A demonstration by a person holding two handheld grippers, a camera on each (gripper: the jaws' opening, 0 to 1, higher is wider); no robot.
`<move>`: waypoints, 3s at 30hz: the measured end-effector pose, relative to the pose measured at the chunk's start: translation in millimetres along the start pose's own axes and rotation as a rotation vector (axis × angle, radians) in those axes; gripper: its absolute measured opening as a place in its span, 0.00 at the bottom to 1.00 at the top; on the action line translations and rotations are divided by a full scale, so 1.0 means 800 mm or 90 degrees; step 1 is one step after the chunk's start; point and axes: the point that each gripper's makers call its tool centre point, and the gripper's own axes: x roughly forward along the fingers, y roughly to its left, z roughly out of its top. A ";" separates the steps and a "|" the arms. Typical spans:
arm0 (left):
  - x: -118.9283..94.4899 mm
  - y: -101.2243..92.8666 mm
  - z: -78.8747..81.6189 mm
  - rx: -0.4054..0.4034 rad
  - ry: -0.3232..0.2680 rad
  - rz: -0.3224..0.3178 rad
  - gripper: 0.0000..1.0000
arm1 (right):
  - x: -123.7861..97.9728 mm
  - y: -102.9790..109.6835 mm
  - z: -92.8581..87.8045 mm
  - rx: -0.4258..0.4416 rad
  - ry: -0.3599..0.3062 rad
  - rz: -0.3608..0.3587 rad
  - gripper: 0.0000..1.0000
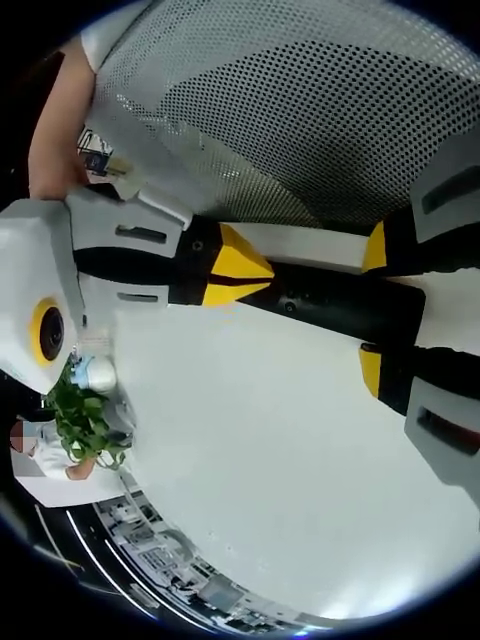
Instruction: Press the specified remote control buttons in sequence, fully releasing each button before pressing the next.
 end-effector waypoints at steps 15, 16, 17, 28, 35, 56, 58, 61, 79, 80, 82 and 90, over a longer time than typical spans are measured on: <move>0.000 0.000 0.000 0.001 -0.002 0.000 0.26 | 0.000 0.005 -0.002 -0.013 0.002 0.002 0.00; 0.000 0.000 0.000 0.001 -0.002 -0.001 0.26 | 0.000 0.005 -0.003 -0.013 0.002 0.002 0.00; 0.000 0.000 0.000 0.001 -0.002 -0.001 0.26 | 0.000 0.005 -0.003 -0.012 0.003 0.003 0.00; 0.001 0.000 0.000 0.000 -0.002 -0.001 0.27 | 0.000 0.005 -0.005 -0.013 0.009 0.006 0.00; 0.000 -0.001 0.000 0.002 0.000 -0.001 0.27 | 0.000 0.005 -0.004 -0.027 0.011 0.005 0.00; 0.000 -0.001 0.000 0.005 -0.004 0.000 0.27 | -0.001 0.004 -0.004 0.015 0.024 -0.002 0.00; 0.000 -0.001 0.000 0.005 -0.004 0.000 0.27 | -0.001 0.004 -0.004 0.012 0.025 -0.003 0.00; 0.000 0.000 0.000 0.006 -0.004 0.000 0.27 | -0.001 0.004 -0.004 0.007 0.028 -0.006 0.00; 0.000 -0.001 0.001 0.011 -0.006 -0.002 0.26 | -0.003 0.002 -0.005 -0.040 0.034 -0.017 0.00; 0.000 -0.001 0.001 0.010 -0.006 -0.002 0.26 | -0.003 0.001 -0.005 -0.047 0.035 -0.019 0.00; 0.000 -0.001 0.001 0.011 -0.007 -0.002 0.26 | -0.003 0.000 -0.003 -0.059 0.031 -0.025 0.00; 0.000 -0.001 0.001 0.012 -0.005 -0.003 0.26 | -0.005 -0.003 0.000 -0.069 0.024 -0.036 0.00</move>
